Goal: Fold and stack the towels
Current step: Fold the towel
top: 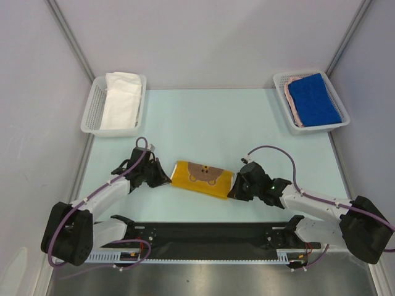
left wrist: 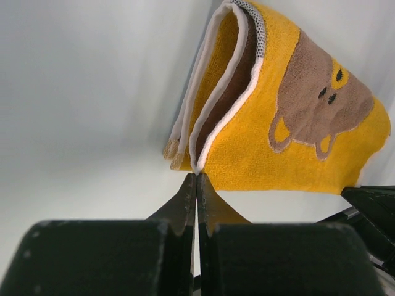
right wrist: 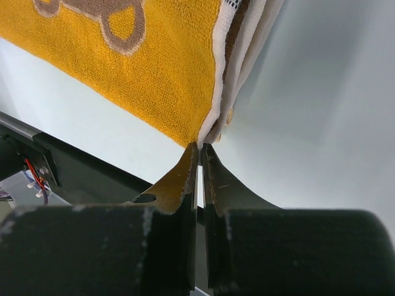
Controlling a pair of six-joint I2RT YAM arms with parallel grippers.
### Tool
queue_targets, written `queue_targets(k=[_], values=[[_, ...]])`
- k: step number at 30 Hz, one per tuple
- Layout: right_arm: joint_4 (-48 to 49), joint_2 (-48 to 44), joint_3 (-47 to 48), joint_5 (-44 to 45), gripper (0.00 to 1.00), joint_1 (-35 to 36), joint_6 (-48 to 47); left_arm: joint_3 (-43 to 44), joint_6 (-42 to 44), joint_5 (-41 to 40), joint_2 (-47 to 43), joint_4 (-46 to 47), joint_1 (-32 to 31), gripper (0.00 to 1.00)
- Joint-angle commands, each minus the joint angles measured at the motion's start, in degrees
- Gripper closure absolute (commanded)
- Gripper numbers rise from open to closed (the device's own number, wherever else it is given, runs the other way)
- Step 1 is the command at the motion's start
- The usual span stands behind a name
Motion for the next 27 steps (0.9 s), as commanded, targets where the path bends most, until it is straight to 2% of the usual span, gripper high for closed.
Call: queue_targets(k=[1,14,18,22,25,26,27], values=[[2.05,0.06,-0.77,0.50,1.00,0.57,1.26,-0.78,-0.58,0.20,0.92,2.53,0.04,1.00],[4.52,1.21,-1.21,0.07,0.98,1.97,2.23,-0.78,-0.75,0.72,3.56,4.73,0.04,1.00],[4.87,1.65,-1.47,0.24,0.91,2.15,2.23,-0.43,-0.58,0.55,3.74,4.47,0.13,0.98],[4.96,1.30,-1.91,0.42,0.80,2.15,2.32,0.10,-0.40,0.29,3.83,4.29,0.04,0.94],[4.43,0.51,-1.73,0.59,0.73,2.15,2.06,1.24,0.30,0.11,3.92,3.59,0.04,0.87],[4.17,0.16,-1.47,0.68,0.71,2.15,1.97,1.59,0.48,-0.15,4.00,3.50,0.04,0.79],[3.82,0.07,-1.38,0.77,0.69,2.15,1.88,2.64,0.65,-0.33,4.00,2.72,0.13,0.76]])
